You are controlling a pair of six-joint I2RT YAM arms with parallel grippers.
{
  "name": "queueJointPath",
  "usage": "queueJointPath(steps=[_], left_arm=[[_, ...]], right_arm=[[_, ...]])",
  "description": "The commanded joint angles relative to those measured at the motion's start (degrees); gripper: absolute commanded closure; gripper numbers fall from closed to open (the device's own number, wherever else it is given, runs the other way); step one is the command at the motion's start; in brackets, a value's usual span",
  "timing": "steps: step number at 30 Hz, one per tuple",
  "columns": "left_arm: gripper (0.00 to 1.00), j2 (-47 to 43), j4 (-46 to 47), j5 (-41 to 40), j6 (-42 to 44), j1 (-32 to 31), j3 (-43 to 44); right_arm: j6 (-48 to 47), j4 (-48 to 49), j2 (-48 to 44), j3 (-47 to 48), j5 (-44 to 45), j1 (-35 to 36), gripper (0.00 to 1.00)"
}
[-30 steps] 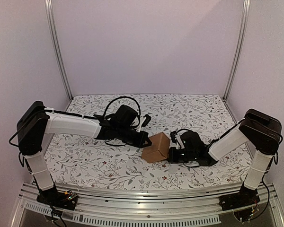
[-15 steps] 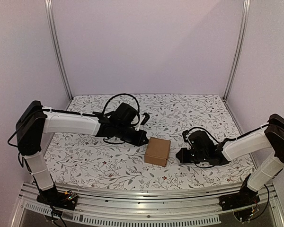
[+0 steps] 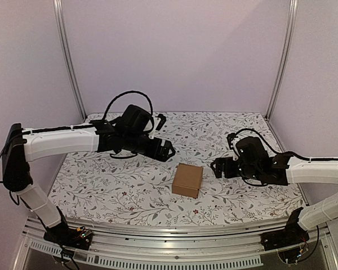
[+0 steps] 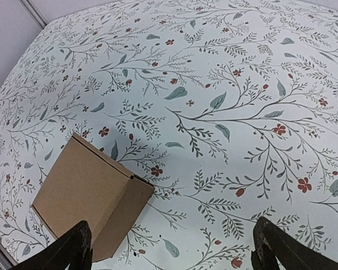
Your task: Fold the paper box
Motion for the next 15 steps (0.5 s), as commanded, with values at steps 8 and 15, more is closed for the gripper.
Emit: queueJointPath(steps=[8, 15], left_arm=[[0.0, -9.75, -15.29, -8.99, 1.25, 2.78, 7.5], [0.01, -16.12, -21.36, -11.37, 0.71, 9.16, 9.53]], right_arm=[[-9.92, -19.04, -4.3, 17.58, 10.91, -2.49, 0.01], [-5.61, -25.87, -8.18, 23.43, 5.94, -12.95, 0.01]])
